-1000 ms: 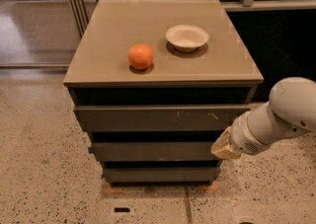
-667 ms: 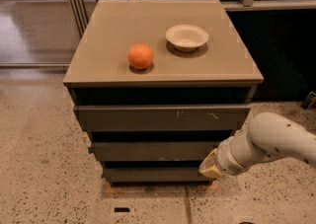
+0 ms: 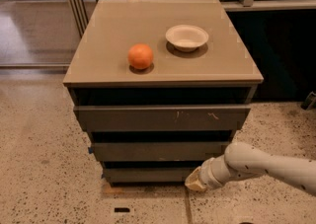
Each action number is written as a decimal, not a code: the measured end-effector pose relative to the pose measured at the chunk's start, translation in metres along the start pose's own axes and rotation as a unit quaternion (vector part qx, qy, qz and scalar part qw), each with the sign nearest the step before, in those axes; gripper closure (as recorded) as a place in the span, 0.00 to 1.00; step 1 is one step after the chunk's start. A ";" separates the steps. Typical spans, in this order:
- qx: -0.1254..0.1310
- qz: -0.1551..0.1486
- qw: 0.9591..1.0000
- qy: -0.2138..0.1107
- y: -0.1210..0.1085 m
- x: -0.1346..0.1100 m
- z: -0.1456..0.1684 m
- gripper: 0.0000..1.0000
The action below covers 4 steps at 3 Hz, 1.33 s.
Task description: Open bottom drawer
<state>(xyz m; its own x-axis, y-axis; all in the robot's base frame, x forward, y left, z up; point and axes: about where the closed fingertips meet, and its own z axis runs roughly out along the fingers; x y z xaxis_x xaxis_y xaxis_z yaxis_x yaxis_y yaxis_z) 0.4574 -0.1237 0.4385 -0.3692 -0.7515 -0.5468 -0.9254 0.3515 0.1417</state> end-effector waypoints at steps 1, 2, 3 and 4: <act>-0.018 0.014 1.000 -0.005 0.005 0.014 0.028 1.00; -0.004 0.011 1.000 0.010 0.000 0.025 0.041 1.00; 0.028 -0.008 0.999 0.018 -0.011 0.057 0.080 1.00; 0.055 -0.025 0.998 0.008 -0.032 0.081 0.119 1.00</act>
Offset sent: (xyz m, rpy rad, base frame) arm 0.0010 0.0011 -0.0538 -0.0439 0.0083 -0.0334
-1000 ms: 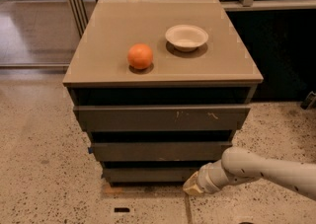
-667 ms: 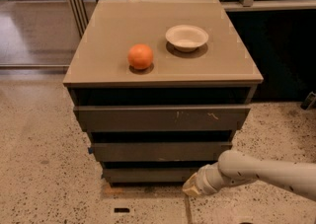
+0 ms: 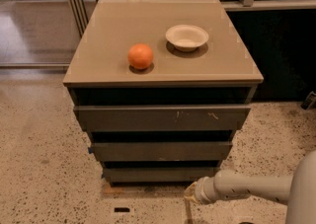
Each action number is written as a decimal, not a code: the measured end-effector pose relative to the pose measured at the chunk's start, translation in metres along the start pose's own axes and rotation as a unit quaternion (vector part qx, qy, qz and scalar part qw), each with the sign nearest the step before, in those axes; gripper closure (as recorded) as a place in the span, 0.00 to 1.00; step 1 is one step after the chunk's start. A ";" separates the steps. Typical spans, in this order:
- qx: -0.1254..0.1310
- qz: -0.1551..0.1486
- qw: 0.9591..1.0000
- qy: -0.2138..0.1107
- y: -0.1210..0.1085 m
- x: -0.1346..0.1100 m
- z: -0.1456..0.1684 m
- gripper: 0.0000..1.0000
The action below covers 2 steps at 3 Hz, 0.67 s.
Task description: Open bottom drawer
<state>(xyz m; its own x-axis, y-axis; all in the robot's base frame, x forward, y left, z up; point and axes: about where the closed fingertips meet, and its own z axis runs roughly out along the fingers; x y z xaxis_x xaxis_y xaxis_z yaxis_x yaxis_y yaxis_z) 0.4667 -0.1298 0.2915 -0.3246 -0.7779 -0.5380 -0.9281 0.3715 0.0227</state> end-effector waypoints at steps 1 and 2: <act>-0.002 0.003 1.000 -0.002 0.003 0.005 0.011 0.82; -0.001 -0.002 1.000 -0.005 0.002 0.006 0.012 0.51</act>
Offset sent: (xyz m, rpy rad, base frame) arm -0.0025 0.0029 -0.0114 0.0069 0.0047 -0.0028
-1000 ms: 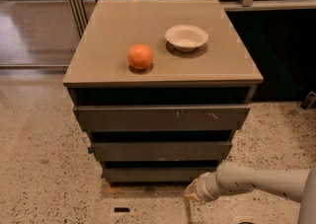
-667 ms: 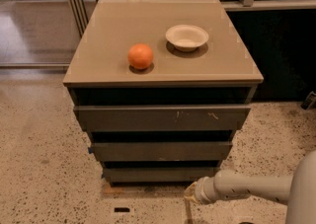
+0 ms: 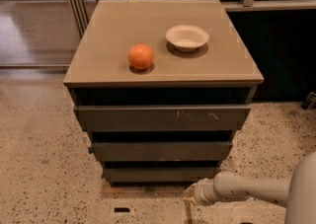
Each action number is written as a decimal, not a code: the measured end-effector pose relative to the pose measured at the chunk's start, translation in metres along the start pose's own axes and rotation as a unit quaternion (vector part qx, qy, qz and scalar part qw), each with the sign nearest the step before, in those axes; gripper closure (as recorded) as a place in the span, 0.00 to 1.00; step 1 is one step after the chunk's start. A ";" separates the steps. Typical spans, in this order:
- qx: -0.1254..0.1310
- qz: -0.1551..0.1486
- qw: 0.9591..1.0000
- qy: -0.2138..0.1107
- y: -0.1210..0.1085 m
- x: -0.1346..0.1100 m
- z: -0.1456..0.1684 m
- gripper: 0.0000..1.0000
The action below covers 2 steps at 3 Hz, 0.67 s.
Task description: Open bottom drawer
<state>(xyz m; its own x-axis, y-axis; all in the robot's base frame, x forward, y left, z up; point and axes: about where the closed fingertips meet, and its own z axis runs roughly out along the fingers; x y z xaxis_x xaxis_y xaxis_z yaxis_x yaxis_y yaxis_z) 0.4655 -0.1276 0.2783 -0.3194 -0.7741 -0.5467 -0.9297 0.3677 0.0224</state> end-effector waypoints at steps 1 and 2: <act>0.004 -0.017 1.000 -0.010 -0.006 0.004 0.005 0.28; 0.002 -0.031 0.999 -0.032 -0.022 0.009 0.020 0.00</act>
Offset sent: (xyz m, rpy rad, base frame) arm 0.0394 -0.0128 -0.0296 0.0697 -0.0969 0.0588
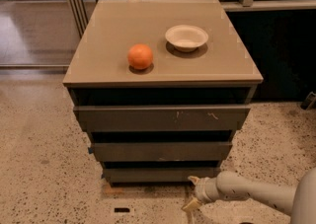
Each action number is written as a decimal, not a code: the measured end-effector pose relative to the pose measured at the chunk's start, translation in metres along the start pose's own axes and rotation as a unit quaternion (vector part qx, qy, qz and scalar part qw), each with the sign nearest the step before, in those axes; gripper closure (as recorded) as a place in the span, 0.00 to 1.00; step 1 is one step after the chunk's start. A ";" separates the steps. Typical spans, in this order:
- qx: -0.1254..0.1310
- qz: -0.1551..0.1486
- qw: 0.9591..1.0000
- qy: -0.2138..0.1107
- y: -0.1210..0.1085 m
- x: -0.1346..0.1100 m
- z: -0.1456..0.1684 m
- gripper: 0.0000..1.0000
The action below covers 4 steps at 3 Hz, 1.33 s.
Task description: Open bottom drawer
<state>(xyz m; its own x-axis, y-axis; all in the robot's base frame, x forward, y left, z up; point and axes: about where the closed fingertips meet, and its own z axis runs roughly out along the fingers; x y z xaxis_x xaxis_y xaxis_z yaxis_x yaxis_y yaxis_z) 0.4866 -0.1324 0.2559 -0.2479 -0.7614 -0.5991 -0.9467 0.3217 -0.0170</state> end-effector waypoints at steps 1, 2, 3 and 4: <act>-0.002 -0.004 1.000 -0.010 -0.015 0.003 0.011 0.00; -0.005 -0.010 1.000 -0.019 -0.030 0.004 0.026 0.00; -0.009 -0.017 0.999 -0.028 -0.044 0.003 0.041 0.00; -0.013 -0.027 0.999 -0.032 -0.056 -0.002 0.054 0.00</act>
Offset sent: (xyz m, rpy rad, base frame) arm 0.0578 0.0009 -0.0349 0.0490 -0.0321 0.0329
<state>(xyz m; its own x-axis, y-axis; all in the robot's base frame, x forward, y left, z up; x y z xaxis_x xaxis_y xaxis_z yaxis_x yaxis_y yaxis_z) 0.5509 -0.1186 0.2146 -0.1833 -0.7394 -0.6478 -0.9636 0.2657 -0.0307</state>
